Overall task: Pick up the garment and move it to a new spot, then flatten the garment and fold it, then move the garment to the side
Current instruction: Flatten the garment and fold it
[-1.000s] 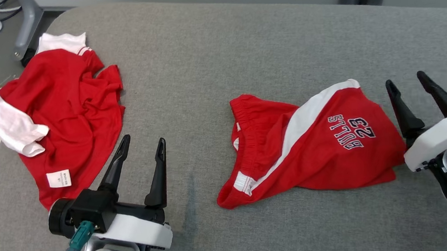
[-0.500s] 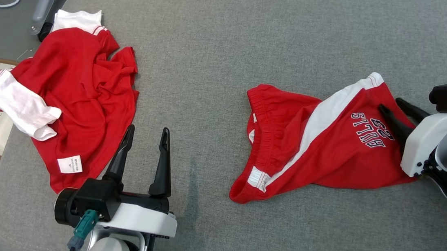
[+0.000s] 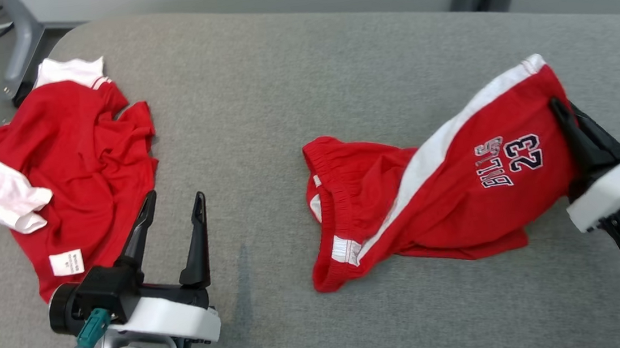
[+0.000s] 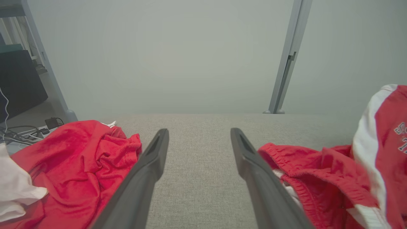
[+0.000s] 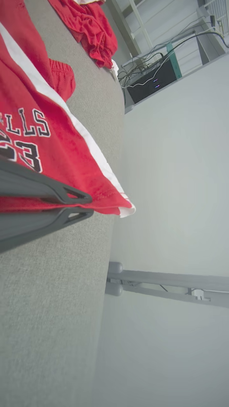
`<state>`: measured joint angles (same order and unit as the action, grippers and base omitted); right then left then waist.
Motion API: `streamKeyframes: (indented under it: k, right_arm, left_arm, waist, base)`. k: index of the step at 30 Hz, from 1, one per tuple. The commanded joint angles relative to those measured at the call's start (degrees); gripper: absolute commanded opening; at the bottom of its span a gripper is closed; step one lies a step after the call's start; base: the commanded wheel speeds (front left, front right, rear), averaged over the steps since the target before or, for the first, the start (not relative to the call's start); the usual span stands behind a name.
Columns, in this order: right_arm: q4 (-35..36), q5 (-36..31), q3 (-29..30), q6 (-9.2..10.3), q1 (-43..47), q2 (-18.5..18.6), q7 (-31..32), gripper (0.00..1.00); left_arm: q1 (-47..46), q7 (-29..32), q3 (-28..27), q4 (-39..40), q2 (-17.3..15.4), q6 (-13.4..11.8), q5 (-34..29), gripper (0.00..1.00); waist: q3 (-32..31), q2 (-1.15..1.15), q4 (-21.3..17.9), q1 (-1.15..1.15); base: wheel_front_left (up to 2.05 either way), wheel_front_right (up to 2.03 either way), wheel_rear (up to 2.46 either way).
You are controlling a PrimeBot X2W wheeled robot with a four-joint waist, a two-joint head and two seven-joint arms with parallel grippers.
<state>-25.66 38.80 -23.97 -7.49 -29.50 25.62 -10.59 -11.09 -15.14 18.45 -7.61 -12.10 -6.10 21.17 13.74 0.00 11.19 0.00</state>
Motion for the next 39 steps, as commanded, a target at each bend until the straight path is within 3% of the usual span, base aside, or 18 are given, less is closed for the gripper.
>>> streamKeyframes:
  k: [1, 9, 18, 19, 20, 21, 25, 33, 39]
  right_arm:
    - [1.31, -0.47, 1.46, -0.02, 2.60, 0.30, -0.90, 0.00]
    - [5.12, -2.39, 9.25, -0.02, 17.90, -4.01, -1.89, 0.00]
    - [1.33, -4.34, 9.84, -0.02, 24.23, -9.87, -1.65, 0.00]
    - [1.02, -4.59, 9.87, -0.02, 24.22, -10.33, -1.87, 0.12]
    - [0.79, -5.05, 9.89, -0.02, 24.10, -10.64, -2.21, 0.82]
    - [0.62, -5.59, 10.37, -0.02, 23.98, -10.84, -2.55, 1.00]
    - [2.88, -8.72, 13.79, -0.02, 23.82, -12.08, -3.86, 1.00]
    - [14.40, -18.86, 21.83, -0.02, 26.44, -14.34, -4.47, 1.00]
    - [22.17, -23.81, 24.78, -0.02, 30.17, -16.10, -0.26, 1.00]
  left_arm:
    - [0.60, -0.11, -0.54, 0.29, -0.58, -0.05, -0.46, 1.00]
    - [2.73, -0.08, -0.51, 0.68, -0.80, -0.36, -0.19, 1.00]
    - [3.85, 0.23, -0.34, 0.98, -1.02, -0.91, 0.42, 1.00]
    - [4.10, 0.22, -0.36, 1.04, -1.06, -1.06, 0.50, 1.00]
    - [4.48, 0.25, -0.42, 1.08, -1.11, -1.12, 0.58, 1.00]
    - [4.86, 0.28, -0.45, 1.12, -1.14, -1.23, 0.61, 1.00]
    - [5.87, 0.24, -0.95, 1.85, -1.32, -2.05, 0.74, 1.00]
    - [9.16, 0.80, -1.79, 2.99, -2.39, -3.60, 1.27, 1.00]
    - [11.31, 2.22, -1.37, 4.11, -3.23, -4.10, 1.13, 1.00]
  waist:
    - [-1.44, 0.00, -1.60, 0.00]
    - [-3.02, 0.00, -4.04, 0.00]
    - [-3.59, 0.00, -5.40, 0.00]
    - [-3.77, 0.00, -5.57, 0.00]
    - [-3.98, 0.00, -5.78, 0.00]
    - [-4.26, 0.00, -6.01, 0.00]
    - [-5.62, 0.00, -7.00, 0.00]
    - [-8.70, 0.00, -8.69, 0.00]
    - [-10.46, 0.00, -9.37, 0.00]
  base:
    - [0.00, 0.00, 0.00]
    - [0.00, 0.00, 0.00]
    - [0.00, 0.00, 0.00]
    - [0.00, 0.00, 0.00]
    - [0.00, 0.00, 0.00]
    - [0.00, 0.00, 0.00]
    - [0.00, 0.00, 0.00]
    - [0.00, 0.00, 0.00]
    - [0.00, 0.00, 0.00]
